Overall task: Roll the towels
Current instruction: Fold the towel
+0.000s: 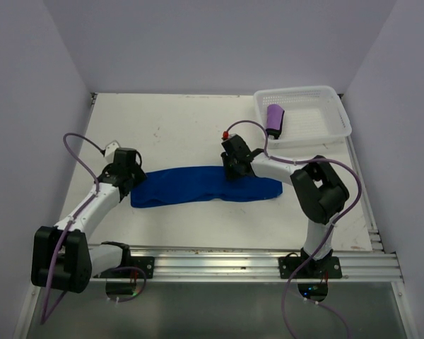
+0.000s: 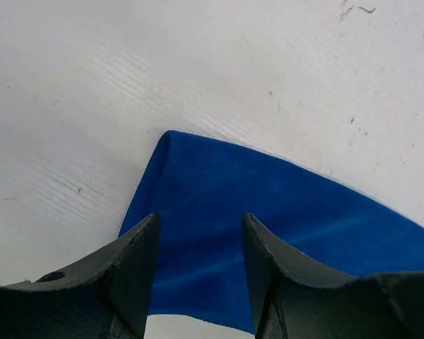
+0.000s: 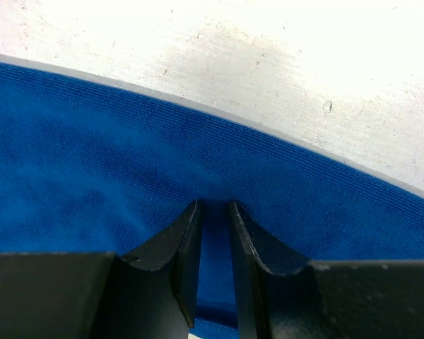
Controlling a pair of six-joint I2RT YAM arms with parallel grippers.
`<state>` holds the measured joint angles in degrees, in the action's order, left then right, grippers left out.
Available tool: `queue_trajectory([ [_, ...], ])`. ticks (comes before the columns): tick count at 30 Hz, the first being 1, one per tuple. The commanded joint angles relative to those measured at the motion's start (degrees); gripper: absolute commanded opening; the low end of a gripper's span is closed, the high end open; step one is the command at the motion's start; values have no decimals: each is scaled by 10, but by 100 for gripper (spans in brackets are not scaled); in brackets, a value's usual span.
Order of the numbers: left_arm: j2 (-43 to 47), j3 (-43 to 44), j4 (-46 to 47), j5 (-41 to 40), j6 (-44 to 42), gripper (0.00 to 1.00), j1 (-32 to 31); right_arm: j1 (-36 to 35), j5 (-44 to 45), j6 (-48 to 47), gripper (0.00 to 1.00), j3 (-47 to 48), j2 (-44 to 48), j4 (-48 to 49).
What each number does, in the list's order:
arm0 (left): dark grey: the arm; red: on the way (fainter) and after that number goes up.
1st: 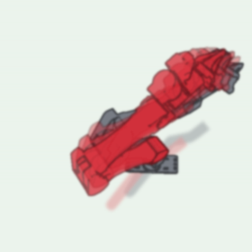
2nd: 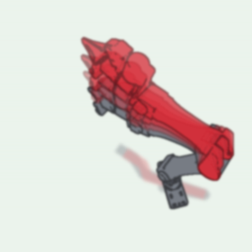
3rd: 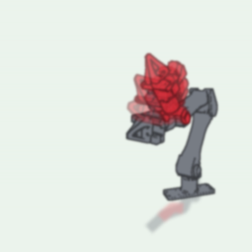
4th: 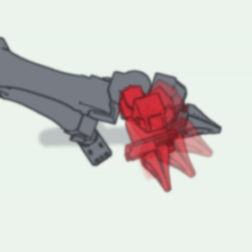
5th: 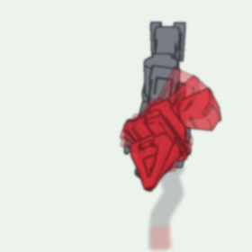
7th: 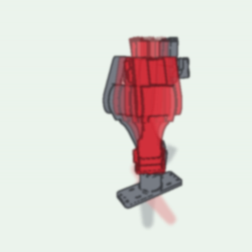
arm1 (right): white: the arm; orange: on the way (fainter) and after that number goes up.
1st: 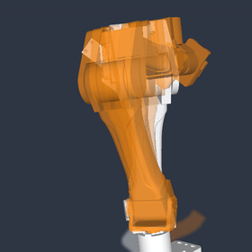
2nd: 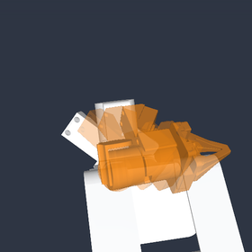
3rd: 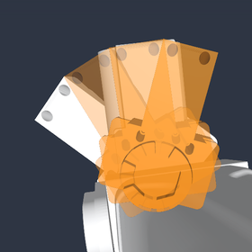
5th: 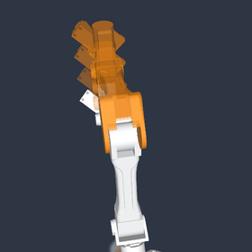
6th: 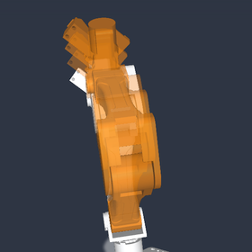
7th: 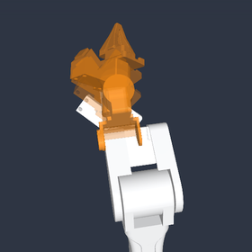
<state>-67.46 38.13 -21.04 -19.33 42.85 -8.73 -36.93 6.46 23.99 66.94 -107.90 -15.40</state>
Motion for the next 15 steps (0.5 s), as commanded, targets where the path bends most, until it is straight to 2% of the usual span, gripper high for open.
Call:
queue_trajectory([
  [1,-14,-15,32,17,-15,53,17,12,7,-12,27,-28,-21,-31],
  [9,-81,0,79,1,-31,49,28,13,1,-15,27,-30,-27,-26],
  [15,-123,18,93,-24,-38,42,35,17,-1,-18,27,-33,-31,-24],
])
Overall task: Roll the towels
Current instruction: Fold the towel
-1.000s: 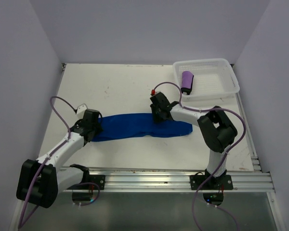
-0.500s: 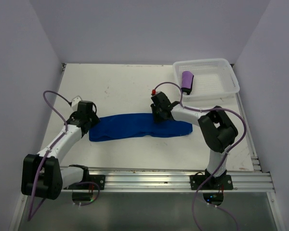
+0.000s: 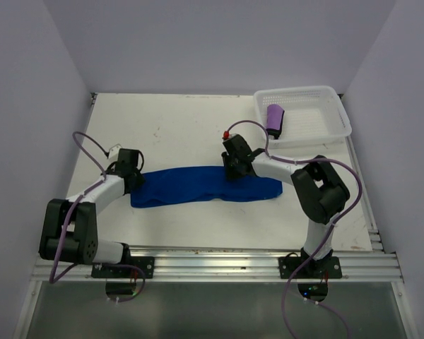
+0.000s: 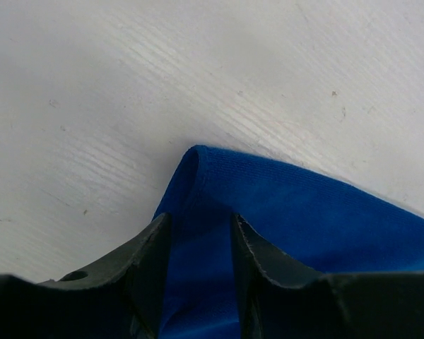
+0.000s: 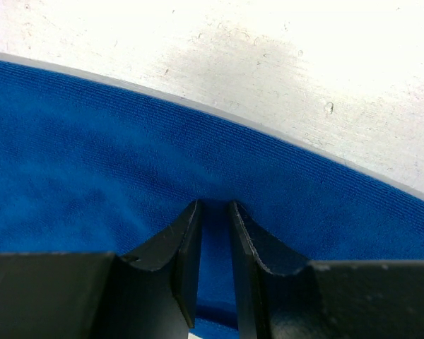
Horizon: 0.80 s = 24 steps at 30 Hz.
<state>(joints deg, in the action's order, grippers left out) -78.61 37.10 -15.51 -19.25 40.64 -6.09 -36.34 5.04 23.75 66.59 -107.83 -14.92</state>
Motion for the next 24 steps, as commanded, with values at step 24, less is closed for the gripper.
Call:
queue_trajectory([
  [24,-42,46,61,-24,-11,11,32,17,8,-25,26,-31,-41,-28],
])
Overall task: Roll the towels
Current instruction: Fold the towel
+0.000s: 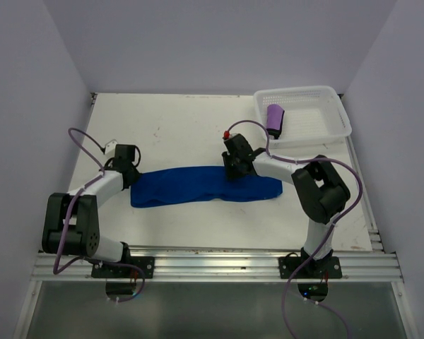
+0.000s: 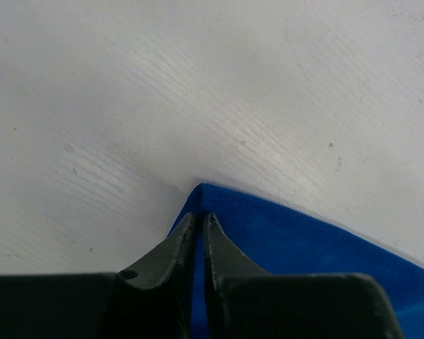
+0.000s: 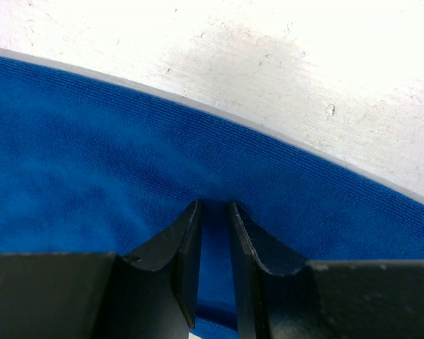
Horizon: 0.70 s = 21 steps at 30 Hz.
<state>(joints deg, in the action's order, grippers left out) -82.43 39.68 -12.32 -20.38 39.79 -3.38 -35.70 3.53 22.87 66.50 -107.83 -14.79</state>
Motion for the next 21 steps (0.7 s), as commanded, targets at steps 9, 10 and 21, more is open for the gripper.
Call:
queue_trajectory([
  [9,0,29,24,-17,0,0,13,12,25,-20,26,-29,-41,-32],
  [10,0,30,20,-11,2,0,17,12,26,-21,26,-29,-42,-32],
  [21,-6,51,34,116,13,0,93,13,27,-27,26,-27,-46,-38],
])
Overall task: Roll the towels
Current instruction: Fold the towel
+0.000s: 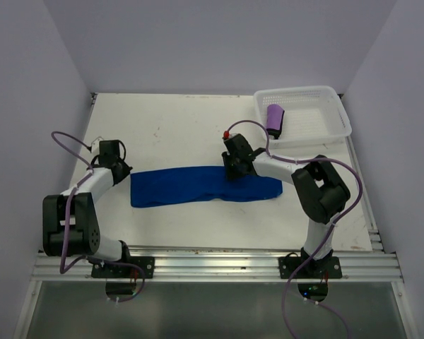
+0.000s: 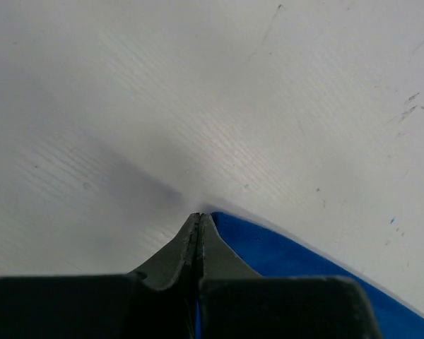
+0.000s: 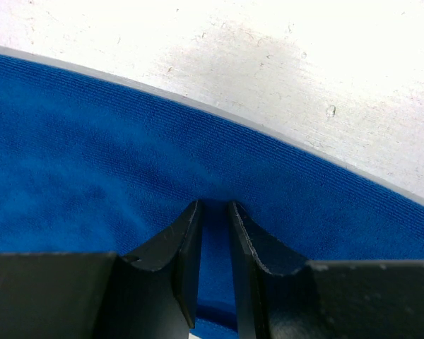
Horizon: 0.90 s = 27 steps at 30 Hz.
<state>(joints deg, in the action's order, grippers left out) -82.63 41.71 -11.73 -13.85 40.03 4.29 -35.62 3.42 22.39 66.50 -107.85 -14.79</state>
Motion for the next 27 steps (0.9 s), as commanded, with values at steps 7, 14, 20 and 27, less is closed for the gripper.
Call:
queue_trajectory([
  [7,-22,42,36,123,8,0,28,13,28,-25,26,-26,-46,-41],
  [14,4,19,36,133,15,22,28,13,26,-25,27,-25,-45,-44],
  [20,59,7,32,136,23,22,28,13,20,-24,30,-25,-32,-42],
  [27,96,-44,80,197,23,10,18,13,-3,-27,38,-25,23,-39],
])
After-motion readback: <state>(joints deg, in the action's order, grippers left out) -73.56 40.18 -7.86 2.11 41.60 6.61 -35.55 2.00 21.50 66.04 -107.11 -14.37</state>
